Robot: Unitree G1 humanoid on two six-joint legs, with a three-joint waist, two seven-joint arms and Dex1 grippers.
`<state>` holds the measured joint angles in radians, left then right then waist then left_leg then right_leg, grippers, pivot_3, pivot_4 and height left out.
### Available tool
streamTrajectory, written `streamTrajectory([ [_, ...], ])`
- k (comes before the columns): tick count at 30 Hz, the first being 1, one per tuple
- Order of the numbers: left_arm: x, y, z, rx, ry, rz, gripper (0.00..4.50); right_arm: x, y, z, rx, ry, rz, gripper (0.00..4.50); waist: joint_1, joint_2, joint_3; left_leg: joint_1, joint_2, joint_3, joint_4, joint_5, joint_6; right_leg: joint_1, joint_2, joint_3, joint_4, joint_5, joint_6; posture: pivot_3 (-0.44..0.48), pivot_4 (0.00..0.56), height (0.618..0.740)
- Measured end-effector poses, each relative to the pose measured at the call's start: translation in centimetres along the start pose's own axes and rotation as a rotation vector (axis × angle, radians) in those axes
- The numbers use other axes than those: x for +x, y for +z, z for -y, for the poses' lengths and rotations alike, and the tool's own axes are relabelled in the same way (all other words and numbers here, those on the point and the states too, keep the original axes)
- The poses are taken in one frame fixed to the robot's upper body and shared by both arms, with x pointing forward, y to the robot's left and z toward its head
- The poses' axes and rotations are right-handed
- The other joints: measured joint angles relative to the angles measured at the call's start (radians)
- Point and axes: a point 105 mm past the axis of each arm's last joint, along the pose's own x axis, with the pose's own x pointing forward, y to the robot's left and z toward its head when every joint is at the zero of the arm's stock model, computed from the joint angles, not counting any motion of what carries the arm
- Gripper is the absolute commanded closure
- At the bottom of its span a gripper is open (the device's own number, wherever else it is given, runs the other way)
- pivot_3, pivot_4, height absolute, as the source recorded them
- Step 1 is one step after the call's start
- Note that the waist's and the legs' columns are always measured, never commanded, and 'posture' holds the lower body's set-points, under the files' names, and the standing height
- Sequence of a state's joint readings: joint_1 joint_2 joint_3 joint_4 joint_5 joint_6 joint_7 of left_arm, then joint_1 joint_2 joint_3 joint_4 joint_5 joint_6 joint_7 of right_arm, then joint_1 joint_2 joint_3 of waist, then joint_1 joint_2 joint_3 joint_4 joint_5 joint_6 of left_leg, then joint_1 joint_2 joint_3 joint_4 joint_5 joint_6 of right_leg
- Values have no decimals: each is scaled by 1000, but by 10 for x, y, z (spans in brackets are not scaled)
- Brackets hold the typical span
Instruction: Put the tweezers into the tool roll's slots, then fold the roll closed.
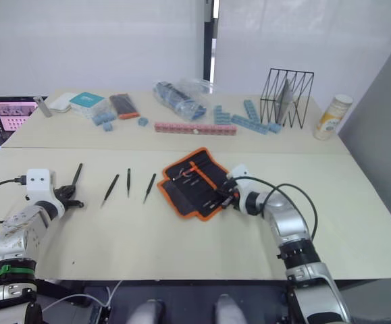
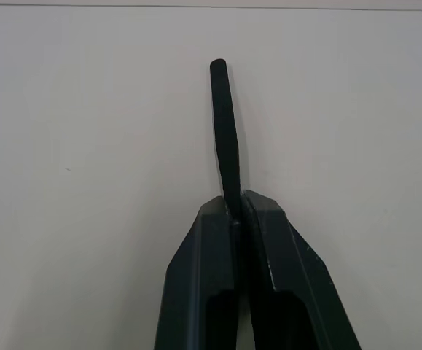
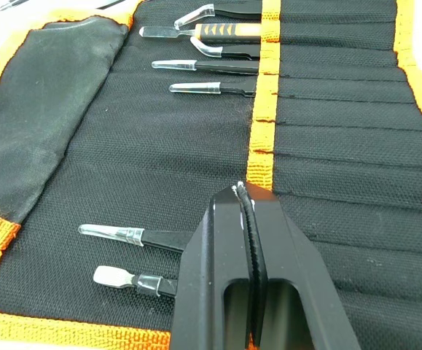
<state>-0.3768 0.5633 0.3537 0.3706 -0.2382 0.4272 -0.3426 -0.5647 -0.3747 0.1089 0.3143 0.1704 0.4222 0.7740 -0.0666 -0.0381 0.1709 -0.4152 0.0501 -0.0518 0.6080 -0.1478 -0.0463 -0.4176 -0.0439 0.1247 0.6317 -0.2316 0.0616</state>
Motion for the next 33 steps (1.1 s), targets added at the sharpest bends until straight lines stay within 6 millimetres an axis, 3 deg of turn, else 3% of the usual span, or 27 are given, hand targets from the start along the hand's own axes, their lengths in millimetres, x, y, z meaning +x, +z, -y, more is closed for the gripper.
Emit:
streamTrajectory([
  [7, -4, 5, -1, -18, -10, 34, 4481, 1, 1, 0, 1, 1, 2, 4500, -3, -1, 0, -1, 0, 0, 0, 0, 0, -1, 0, 0, 0, 0, 0, 0, 150, 740],
  [10, -6, 21, 7, -10, -48, 87, 4481, 2, 1, 0, 1, 1, 3, 4500, -3, -2, 0, -2, 0, 0, 0, 0, 0, -2, 0, 0, 0, 0, 0, 0, 150, 740],
  [16, -20, 87, 80, 114, -368, 242, 4481, 3, 2, 1, 1, -11, 9, 4500, -2, -3, 0, -5, 0, 0, 1, 0, 0, -2, 0, 0, -2, 0, 0, 0, 150, 740],
  [19, -27, 103, 123, 174, -548, 241, 4481, 4, 3, -1, 1, -9, 14, 4500, -4, -3, 0, -5, 0, 0, 0, 0, 0, -3, 0, 0, -2, 2, 3, 0, 150, 740],
  [22, -36, 103, 159, 234, -711, 195, 4481, 5, 4, -2, 1, -6, 19, 4500, -6, -3, 0, -5, 0, -1, 0, 0, 0, -3, 0, 0, -2, 3, 6, 0, 150, 740],
  [27, -50, 76, 206, 358, -915, -6, 4481, 10, 6, -1, 10, -32, 34, 4500, -7, -3, 1, -6, 0, -1, 0, 1, 1, -4, 1, 0, -2, 3, 6, 0, 150, 740],
  [33, -44, 68, 220, 400, -929, -77, 4481, 6, 5, 0, 12, -63, 44, 4500, -4, -3, 1, -6, 0, -1, 0, 1, 1, -4, 1, 0, -2, 3, 5, 0, 150, 740],
])
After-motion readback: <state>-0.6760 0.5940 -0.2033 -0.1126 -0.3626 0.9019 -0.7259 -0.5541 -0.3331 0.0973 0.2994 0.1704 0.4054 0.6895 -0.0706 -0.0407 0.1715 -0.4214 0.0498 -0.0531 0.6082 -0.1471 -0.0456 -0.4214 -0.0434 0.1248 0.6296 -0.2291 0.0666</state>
